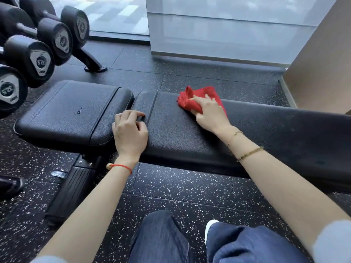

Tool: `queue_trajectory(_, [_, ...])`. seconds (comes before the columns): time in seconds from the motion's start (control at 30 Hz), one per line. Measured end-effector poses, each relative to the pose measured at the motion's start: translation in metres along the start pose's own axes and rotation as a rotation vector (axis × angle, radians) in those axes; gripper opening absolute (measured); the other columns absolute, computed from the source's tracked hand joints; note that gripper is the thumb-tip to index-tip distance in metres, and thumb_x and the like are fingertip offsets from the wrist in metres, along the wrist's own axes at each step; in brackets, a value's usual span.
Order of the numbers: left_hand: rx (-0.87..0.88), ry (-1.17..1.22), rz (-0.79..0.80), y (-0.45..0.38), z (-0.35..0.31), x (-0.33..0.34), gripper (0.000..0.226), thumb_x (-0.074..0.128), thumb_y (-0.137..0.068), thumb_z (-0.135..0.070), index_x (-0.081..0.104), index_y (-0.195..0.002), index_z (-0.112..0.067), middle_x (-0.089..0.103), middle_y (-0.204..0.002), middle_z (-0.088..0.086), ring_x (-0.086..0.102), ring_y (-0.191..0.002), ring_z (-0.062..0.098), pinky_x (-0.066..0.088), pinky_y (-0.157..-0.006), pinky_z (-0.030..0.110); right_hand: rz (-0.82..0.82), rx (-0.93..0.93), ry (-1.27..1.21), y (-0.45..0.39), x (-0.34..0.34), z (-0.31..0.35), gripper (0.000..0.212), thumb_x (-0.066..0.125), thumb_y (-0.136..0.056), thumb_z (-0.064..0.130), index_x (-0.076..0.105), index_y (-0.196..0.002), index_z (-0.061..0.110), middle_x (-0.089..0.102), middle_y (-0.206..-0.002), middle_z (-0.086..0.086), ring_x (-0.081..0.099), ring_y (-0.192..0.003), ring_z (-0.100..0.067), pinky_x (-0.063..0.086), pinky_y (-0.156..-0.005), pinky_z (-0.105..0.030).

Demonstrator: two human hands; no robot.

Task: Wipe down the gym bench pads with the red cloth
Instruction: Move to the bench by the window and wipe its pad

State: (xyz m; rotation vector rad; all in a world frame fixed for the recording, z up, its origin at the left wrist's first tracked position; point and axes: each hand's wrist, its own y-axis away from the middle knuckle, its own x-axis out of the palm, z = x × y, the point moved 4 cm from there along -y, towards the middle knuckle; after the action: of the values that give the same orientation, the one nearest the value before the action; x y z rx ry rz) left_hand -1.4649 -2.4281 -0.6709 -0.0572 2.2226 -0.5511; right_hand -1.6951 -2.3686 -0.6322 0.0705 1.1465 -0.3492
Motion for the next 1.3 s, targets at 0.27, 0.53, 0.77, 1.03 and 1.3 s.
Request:
queue_trajectory(0.27, [0.010,0.027,0.001,-0.001,0.003,0.001,0.029,0.050,-0.082,-0.011,0.069,-0.100,-0.022,0.066,-0.110,-0.004,0.051,-0.109,0.025,0.037,-0.092,0.038,0.117,-0.364,-0.032,0.057,0.024,0.042,0.042,0.059,-0.089,0.017,0.054,-0.130,0.022,0.045,-0.146,0.005,0.027,-0.143,-0.027,0.016,-0.119,-0.043])
queue_trajectory(0.53, [-0.001,0.027,0.007,-0.001,0.002,0.000,0.029,0.050,-0.083,-0.011,0.069,-0.100,-0.022,0.066,-0.112,-0.005,0.051,-0.110,0.024,0.037,-0.093,0.037,-0.007,-0.010,0.001,-0.013,0.010,0.013,0.038,0.055,-0.090,0.021,0.055,-0.127,0.030,0.049,-0.143,0.002,0.030,-0.140,-0.031,0.019,-0.116,-0.041])
queue_trajectory(0.77, [0.001,0.002,0.014,-0.001,0.003,0.001,0.028,0.052,-0.082,-0.012,0.069,-0.103,-0.019,0.066,-0.113,-0.001,0.051,-0.110,0.028,0.038,-0.093,0.041,0.101,-0.293,-0.049,0.014,0.041,0.078,0.043,0.057,-0.089,0.017,0.053,-0.131,0.020,0.047,-0.145,-0.002,0.029,-0.140,-0.035,0.015,-0.118,-0.044])
queue_trajectory(1.03, [-0.005,0.045,0.000,0.001,0.001,-0.001,0.028,0.052,-0.082,-0.010,0.070,-0.100,-0.022,0.066,-0.110,-0.004,0.051,-0.109,0.026,0.038,-0.095,0.039,0.006,-0.095,0.006,0.006,0.009,0.013,0.039,0.057,-0.090,0.021,0.054,-0.129,0.026,0.047,-0.145,0.002,0.031,-0.140,-0.031,0.018,-0.117,-0.039])
queue_trajectory(1.3, [-0.012,0.039,0.008,0.001,0.000,0.000,0.028,0.051,-0.083,-0.011,0.070,-0.100,-0.022,0.066,-0.110,-0.004,0.051,-0.110,0.025,0.036,-0.095,0.037,0.076,-0.246,0.001,0.043,0.025,0.053,0.044,0.056,-0.090,0.018,0.051,-0.133,0.022,0.042,-0.148,0.002,0.026,-0.142,-0.031,0.013,-0.119,-0.043])
